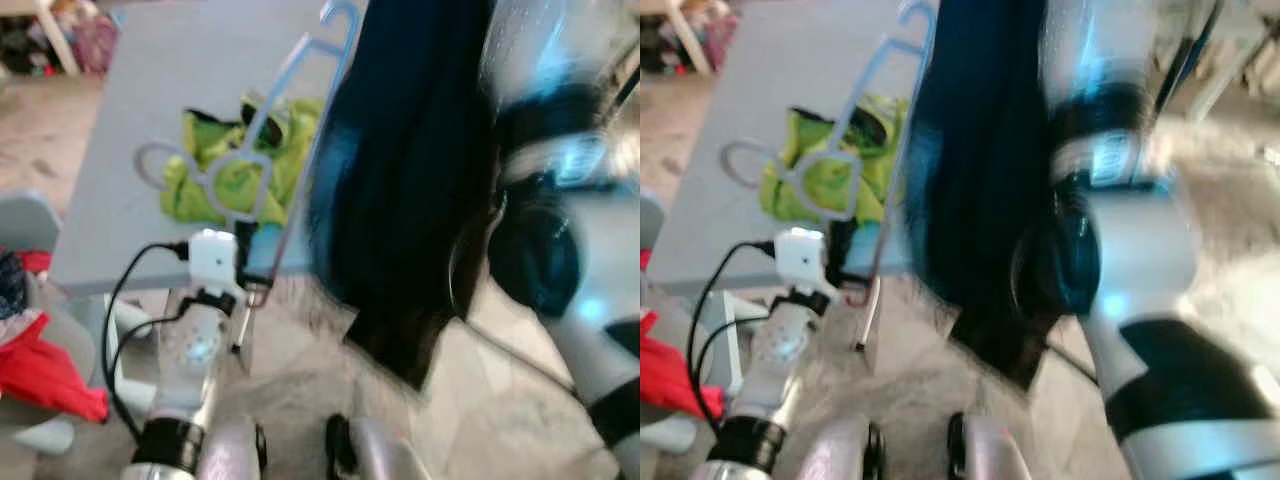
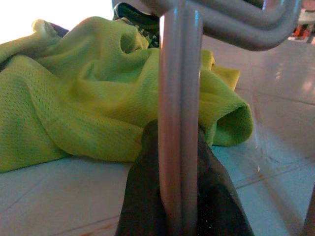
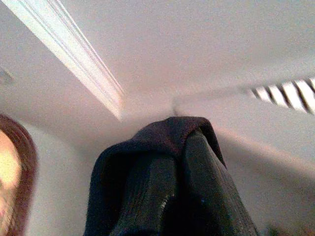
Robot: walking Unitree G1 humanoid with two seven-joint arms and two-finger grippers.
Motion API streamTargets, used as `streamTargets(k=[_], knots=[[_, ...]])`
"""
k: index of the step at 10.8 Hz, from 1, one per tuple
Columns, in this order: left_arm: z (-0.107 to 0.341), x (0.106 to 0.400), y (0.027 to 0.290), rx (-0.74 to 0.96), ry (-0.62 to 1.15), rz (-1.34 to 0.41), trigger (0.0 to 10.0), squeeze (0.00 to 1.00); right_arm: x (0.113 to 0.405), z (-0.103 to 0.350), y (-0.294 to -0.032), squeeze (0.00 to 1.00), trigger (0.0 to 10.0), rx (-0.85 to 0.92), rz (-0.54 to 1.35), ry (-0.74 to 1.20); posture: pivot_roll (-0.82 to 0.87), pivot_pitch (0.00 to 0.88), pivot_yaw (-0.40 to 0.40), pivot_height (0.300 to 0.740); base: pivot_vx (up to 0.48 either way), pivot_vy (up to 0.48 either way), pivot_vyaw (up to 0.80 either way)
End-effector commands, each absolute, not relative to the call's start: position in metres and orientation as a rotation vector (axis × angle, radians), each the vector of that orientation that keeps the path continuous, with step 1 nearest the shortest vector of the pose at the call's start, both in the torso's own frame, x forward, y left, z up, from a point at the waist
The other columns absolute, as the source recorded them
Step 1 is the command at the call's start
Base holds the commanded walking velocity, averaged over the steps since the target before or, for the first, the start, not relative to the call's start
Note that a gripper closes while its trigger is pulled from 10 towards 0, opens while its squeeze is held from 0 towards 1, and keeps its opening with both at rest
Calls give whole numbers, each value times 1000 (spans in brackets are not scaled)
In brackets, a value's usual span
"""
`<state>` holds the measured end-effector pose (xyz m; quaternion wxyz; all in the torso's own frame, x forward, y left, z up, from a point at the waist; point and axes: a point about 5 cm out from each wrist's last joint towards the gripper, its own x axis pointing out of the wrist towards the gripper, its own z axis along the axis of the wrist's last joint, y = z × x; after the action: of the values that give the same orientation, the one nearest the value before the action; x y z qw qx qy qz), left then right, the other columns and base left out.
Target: Hang hanger
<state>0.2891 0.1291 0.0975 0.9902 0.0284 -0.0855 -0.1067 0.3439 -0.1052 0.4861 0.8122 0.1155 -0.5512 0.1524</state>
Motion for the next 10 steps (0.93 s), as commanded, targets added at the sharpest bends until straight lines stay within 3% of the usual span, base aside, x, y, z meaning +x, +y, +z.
streamTargets(k=[1, 3, 4, 5, 6, 7, 10], knots=[[103, 295, 145, 82, -181, -124, 10000, 0, 334, 495, -96, 0, 0, 256, 362, -1236, 1, 136, -79, 740, 0, 0, 0], [105, 297, 150, 106, -201, -52, 10000, 0, 346, 474, -87, 0, 0, 212, 386, -1182, 1, 135, -84, 740, 0, 0, 0], [105, 298, 151, 112, -199, -44, 10000, 0, 360, 456, -82, 0, 0, 214, 398, -1067, -2, 136, -86, 740, 0, 0, 0], [104, 298, 148, 112, -200, -53, 10000, 0, 383, 412, -64, 0, 0, 137, 437, -826, -1, 139, -87, 740, 0, 0, 0], [104, 298, 145, 110, -202, -60, 10000, 0, 392, 379, -54, 0, 0, 115, 475, -708, -1, 139, -88, 740, 0, 0, 0], [105, 297, 143, 112, -206, -63, 10000, 0, 395, 357, -52, 0, 0, 73, 466, -657, 0, 140, -89, 740, 0, 0, 0], [111, 294, 140, 258, -269, -106, 10000, 0, 396, 354, -77, 0, 0, 106, 370, -687, 13, 141, -92, 740, 0, 0, 0]])
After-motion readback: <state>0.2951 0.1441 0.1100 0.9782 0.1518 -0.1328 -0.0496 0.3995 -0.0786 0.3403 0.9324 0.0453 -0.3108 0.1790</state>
